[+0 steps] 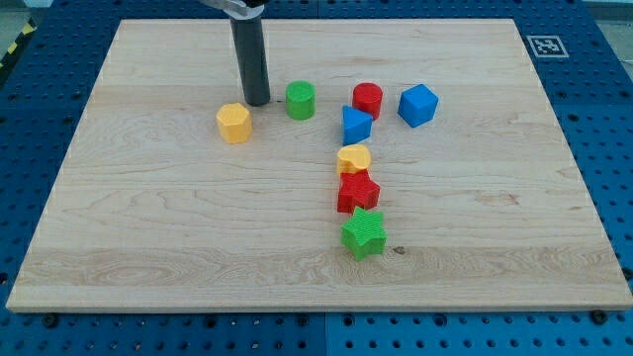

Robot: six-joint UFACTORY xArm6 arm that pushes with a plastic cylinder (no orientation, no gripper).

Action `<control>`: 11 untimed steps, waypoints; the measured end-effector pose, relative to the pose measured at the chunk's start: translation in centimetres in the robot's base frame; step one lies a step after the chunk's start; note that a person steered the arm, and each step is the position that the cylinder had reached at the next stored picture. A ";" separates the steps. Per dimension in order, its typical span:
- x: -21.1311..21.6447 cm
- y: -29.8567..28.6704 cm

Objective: Move the green circle right a bit

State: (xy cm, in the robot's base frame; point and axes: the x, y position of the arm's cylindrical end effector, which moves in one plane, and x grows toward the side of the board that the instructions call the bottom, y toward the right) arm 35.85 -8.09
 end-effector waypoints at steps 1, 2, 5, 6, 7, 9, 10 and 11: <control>0.1 0.3; 0.3 0.4; 0.4 1.8; 0.4 2.1; 0.4 2.3; 0.4 2.7; 0.4 2.7; 0.4 3.1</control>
State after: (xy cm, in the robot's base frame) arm 36.25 -4.97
